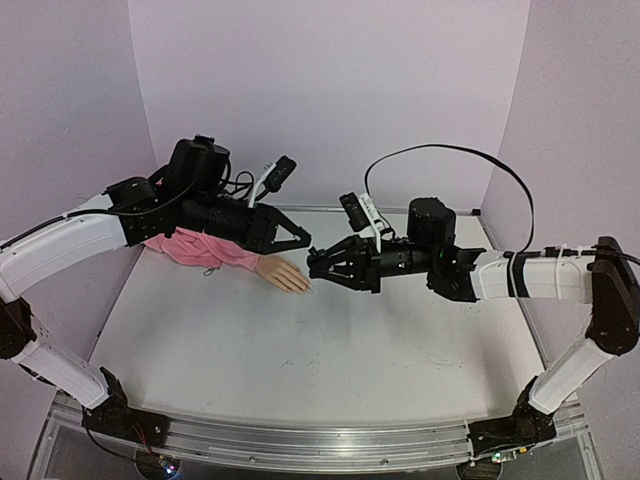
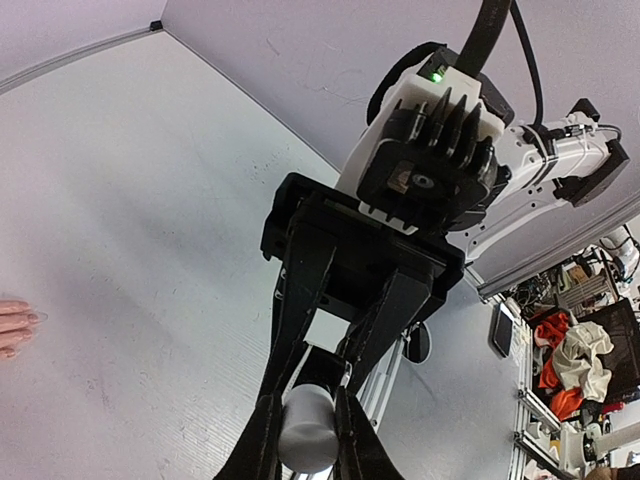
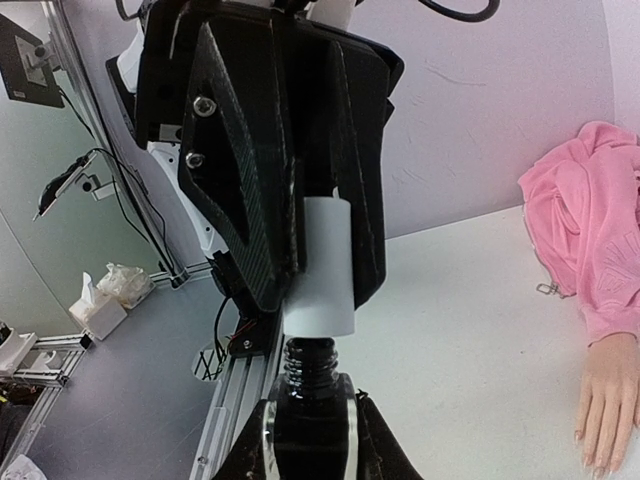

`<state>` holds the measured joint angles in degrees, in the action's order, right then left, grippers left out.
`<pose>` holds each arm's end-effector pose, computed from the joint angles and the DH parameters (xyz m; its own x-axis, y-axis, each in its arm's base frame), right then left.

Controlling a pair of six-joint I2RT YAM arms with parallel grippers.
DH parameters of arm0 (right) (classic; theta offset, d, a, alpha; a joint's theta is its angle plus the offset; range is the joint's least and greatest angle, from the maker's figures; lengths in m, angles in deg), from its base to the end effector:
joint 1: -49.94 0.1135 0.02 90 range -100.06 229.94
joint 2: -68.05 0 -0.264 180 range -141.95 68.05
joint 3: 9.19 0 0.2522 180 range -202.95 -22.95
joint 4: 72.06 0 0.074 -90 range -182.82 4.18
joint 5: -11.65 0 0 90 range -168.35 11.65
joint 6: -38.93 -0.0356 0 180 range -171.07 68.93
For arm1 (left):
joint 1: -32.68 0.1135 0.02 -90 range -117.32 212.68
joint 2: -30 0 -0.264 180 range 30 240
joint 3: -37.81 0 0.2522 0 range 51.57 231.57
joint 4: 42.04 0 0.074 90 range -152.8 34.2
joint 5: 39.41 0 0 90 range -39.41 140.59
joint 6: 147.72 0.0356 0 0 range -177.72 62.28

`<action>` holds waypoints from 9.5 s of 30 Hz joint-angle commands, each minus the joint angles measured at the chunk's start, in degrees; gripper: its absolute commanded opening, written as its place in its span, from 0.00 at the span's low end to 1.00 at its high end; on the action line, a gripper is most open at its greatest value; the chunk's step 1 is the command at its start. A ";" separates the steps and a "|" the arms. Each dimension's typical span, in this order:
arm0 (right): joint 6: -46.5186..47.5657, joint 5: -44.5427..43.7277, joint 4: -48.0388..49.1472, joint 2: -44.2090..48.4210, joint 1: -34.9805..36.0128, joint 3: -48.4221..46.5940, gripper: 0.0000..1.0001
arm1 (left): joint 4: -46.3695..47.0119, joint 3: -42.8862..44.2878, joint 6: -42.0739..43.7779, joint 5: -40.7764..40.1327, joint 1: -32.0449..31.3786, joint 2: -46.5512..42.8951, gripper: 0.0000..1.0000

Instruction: Paint the nails

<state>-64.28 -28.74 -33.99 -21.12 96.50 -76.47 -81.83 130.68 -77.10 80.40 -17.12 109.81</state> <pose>0.2164 0.2680 0.3105 -0.0359 0.1774 -0.9835 -0.9915 -0.1295 0.0128 0.1883 -0.2502 0.3831 -0.5889 0.2508 -0.7683 0.7992 0.3224 -0.5073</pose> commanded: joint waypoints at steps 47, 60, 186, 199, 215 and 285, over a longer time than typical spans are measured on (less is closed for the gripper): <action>1.00 0.85 3.52 0.57 0.06 -2.12 0.00 | 0.36 1.10 0.30 -1.11 2.74 -2.69 0.00; 3.24 -3.41 3.63 3.38 0.08 1.05 0.00 | 0.35 0.08 -0.08 -1.02 4.03 -4.51 0.00; 18.31 -31.63 2.79 21.40 -12.63 19.77 0.00 | 25.62 -6.76 22.01 -4.91 18.42 34.56 0.00; 18.23 -31.22 2.83 21.05 -12.67 19.68 0.00 | 25.67 -7.68 22.45 -4.18 18.42 34.11 0.00; 18.05 -31.05 2.83 21.14 -12.89 19.70 0.00 | 25.62 -8.08 22.81 -4.64 18.51 34.36 0.00; 17.37 -29.86 3.36 20.22 -13.41 19.77 0.00 | 25.67 -8.23 22.98 -2.82 18.42 35.59 0.00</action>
<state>-46.38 -59.67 -34.88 -1.19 83.37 -55.38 -58.18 121.66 -54.59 76.46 1.24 145.48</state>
